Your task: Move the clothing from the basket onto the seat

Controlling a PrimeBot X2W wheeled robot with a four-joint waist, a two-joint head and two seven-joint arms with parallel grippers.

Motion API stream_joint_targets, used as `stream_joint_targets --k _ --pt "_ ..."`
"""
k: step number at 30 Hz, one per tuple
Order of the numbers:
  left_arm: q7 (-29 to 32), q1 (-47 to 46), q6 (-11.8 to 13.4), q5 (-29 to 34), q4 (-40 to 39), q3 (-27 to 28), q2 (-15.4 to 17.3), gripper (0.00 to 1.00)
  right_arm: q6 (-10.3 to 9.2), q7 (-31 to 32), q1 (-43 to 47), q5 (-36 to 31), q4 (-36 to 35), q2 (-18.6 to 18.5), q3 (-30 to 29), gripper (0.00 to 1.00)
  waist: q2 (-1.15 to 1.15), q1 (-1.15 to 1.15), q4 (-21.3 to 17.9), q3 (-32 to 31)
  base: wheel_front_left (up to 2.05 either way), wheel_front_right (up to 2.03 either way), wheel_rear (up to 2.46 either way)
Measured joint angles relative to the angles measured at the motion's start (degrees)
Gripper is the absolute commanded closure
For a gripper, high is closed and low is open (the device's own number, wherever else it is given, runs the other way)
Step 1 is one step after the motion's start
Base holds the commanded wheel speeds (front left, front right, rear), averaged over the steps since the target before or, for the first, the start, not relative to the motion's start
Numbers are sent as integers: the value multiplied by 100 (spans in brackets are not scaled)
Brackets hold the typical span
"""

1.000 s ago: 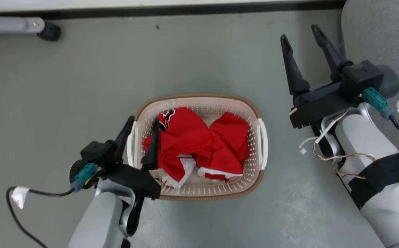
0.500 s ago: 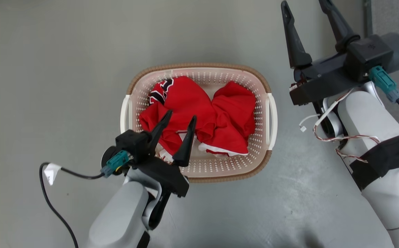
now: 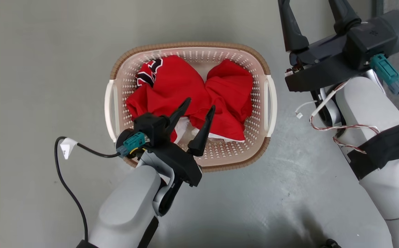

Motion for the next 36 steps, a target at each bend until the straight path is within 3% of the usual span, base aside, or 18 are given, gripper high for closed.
stream_joint_targets --k 10,20,31,36 --pt "0 -249 0 -784 -76 -681 5 0 -43 -1 -163 -108 -79 113 -31 0 0 0 -107 342 0 0 0" --pt "0 -424 12 -1152 -101 -1263 21 0 -44 -1 -238 -154 -85 198 -55 0 0 0 -205 569 0 0 0" --pt "0 -990 520 -1162 344 -1415 22 0 -51 -1 -259 -221 -287 218 -122 0 -1 0 -301 862 0 0 0" --pt "0 -1180 603 -1337 393 -1412 22 0 -52 -1 -314 -250 -375 248 -142 0 -1 0 -326 1024 0 0 0"
